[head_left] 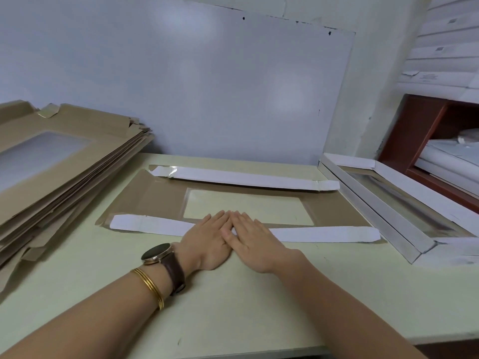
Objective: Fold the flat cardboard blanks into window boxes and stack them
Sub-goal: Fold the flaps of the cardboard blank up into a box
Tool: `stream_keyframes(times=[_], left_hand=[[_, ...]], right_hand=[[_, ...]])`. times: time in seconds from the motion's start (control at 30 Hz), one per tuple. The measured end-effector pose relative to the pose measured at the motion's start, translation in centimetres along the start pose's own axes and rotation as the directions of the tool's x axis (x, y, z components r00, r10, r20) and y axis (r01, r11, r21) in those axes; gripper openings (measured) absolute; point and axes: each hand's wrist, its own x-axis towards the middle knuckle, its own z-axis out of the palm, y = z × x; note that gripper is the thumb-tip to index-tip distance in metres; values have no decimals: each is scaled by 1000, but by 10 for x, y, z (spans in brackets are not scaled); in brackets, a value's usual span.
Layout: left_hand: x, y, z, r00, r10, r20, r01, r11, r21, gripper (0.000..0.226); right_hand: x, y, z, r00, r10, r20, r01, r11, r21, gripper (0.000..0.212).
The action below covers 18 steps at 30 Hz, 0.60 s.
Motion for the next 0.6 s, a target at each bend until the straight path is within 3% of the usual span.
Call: stream_keyframes(times=[0.2,0.6], left_hand=[[-5,-16,-4,994,-88,60,92,994,-57,65],[-34,-57,-10,970,-240,39,241,970,-18,69]], right_hand=[[-13,37,-10,999,33,17,-31,997,-69,72],[-57,138,-39,965,262,-28,-263,963,-65,70]])
